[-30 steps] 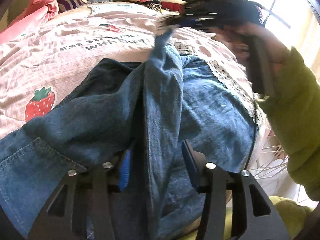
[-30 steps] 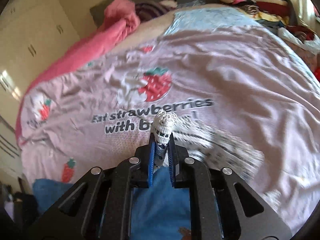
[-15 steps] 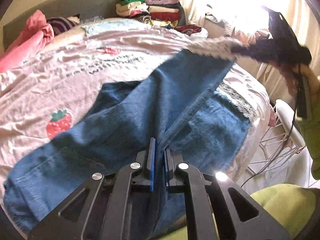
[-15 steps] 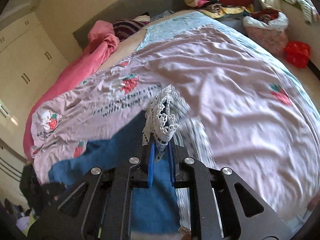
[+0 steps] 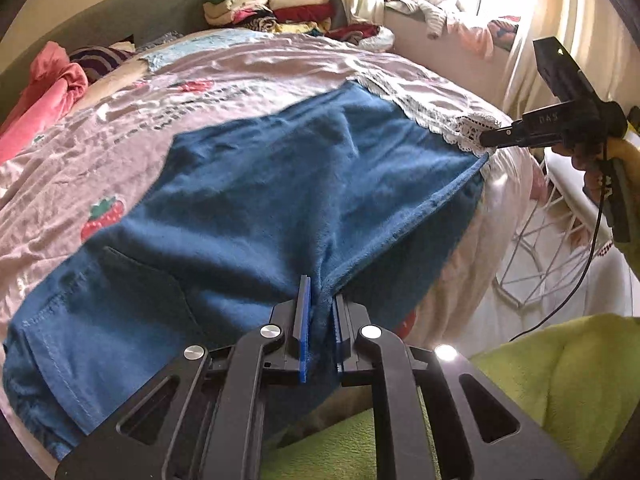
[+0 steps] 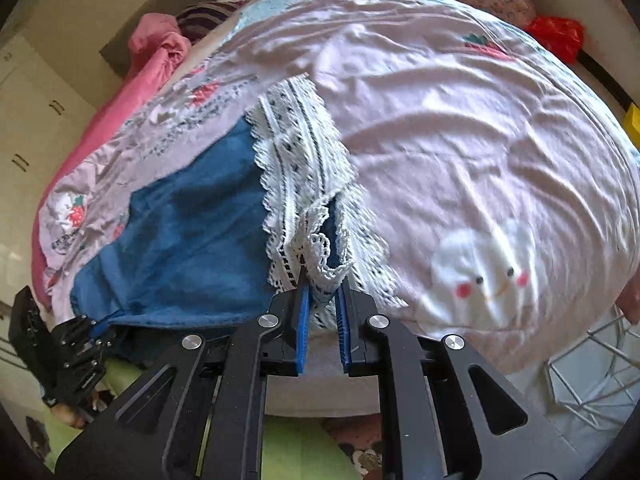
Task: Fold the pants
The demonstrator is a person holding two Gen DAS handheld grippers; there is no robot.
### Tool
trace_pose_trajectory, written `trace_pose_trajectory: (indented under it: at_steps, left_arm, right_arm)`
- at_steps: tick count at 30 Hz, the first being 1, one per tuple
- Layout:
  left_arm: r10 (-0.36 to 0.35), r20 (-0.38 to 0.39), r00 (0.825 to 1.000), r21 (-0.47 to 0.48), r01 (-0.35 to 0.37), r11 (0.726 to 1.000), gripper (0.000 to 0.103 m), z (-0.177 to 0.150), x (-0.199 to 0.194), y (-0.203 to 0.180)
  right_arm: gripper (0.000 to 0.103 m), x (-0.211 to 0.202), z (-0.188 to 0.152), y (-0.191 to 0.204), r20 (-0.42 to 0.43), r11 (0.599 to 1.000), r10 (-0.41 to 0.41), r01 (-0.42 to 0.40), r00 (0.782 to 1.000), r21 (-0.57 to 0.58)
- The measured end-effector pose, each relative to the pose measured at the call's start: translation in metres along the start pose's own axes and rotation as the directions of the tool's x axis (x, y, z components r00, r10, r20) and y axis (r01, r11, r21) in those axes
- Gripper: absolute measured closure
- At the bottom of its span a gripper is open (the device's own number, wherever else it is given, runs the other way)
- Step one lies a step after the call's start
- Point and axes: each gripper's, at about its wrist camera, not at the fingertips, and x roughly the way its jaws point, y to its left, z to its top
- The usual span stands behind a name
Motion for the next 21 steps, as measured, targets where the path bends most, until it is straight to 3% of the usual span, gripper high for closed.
trace_pose_trajectory:
  at_steps: [7, 9, 11, 13, 15, 18, 21]
  left_arm:
    - [-0.003, -0.045, 0.999, 0.041, 0.005, 0.999, 0.093, -0.007, 0.009, -0.01]
    - [0.001, -0.05, 0.999, 0.05, 0.002, 0.999, 0.093, -0.009, 0.012, -0.012]
    - [-0.001, -0.051, 0.999, 0.052, 0.004, 0.999, 0.093, -0.01, 0.013, -0.012]
    - [-0.003, -0.048, 0.999, 0.045, 0.005, 0.999, 0.093, -0.012, 0.013, -0.012]
    - [-0.009, -0.046, 0.999, 0.041, 0.011, 0.999, 0.092, -0.013, 0.013, -0.012]
    - [-0.005, -0.047, 0.999, 0.046, 0.008, 0.999, 0.092, -0.014, 0.013, -0.014]
    - [-0.012, -0.05, 0.999, 0.049, 0.014, 0.999, 0.092, -0.015, 0.011, -0.015]
  right_arm:
    - [0.095, 0.01, -0.007, -0.015, -0.017, 0.999, -0.008, 0.009, 1.0, 0.032]
    - [0.089, 0.008, -0.005, -0.011, -0.024, 0.999, -0.05, 0.051, 0.998, 0.018]
    - [0.069, 0.001, -0.001, -0.008, -0.008, 0.991, -0.136, 0.136, 0.991, 0.002]
    - [0.069, -0.018, 0.002, -0.001, 0.072, 0.983, -0.179, 0.18, 0.981, -0.018]
    - [0.068, -0.031, 0.002, 0.02, 0.129, 0.975, -0.162, 0.179, 0.978, -0.129]
    - [0.063, -0.023, -0.011, 0.069, 0.082, 0.921, -0.057, 0.084, 0.995, -0.379]
    - [0.063, -0.001, -0.027, 0.105, 0.003, 0.851, -0.008, 0.008, 1.0, -0.525]
